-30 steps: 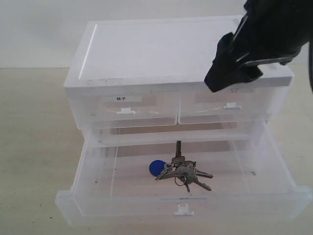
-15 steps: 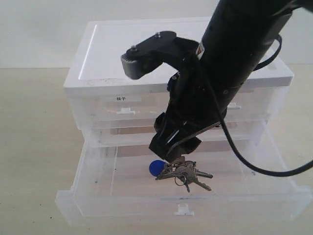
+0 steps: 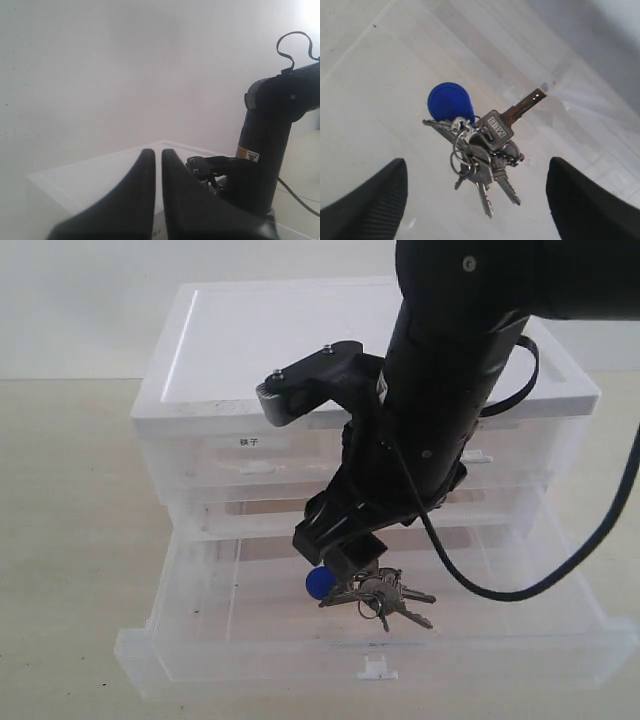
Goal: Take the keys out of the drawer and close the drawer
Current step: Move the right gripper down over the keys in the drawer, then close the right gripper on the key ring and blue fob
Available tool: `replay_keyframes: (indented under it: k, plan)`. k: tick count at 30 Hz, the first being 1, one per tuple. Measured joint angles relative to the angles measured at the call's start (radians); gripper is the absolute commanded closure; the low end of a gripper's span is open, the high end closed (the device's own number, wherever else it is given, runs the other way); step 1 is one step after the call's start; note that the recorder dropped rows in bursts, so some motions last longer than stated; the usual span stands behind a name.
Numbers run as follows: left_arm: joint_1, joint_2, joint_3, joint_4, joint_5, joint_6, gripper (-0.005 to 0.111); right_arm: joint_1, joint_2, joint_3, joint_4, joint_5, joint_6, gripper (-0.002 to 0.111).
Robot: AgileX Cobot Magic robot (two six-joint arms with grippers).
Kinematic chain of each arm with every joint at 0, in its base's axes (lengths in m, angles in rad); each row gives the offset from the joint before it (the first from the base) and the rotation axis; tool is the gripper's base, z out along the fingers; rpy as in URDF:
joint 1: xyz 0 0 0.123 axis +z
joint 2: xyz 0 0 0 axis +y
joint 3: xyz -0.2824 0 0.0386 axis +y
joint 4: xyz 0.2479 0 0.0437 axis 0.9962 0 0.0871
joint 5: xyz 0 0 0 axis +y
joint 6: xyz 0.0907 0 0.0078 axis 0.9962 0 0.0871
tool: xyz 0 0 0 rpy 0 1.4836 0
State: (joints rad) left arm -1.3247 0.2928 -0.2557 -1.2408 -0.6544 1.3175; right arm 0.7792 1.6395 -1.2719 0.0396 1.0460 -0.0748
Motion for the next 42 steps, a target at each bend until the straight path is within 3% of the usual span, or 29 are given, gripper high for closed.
replay_keyframes:
  k: [11, 28, 42]
  plan:
    - [0.000, 0.000, 0.000, -0.008, 0.000, 0.002, 0.102, 0.008, -0.006, 0.087, -0.076, -0.151, 0.021, 0.040]
    - [0.000, 0.000, 0.000, -0.012, 0.000, 0.002, 0.102, 0.008, -0.183, 0.129, 0.048, -0.078, -0.097, 0.040]
    - [0.000, 0.000, 0.000, -0.015, 0.000, 0.002, 0.102, 0.008, -0.127, 0.246, 0.020, -0.345, 0.039, 0.040]
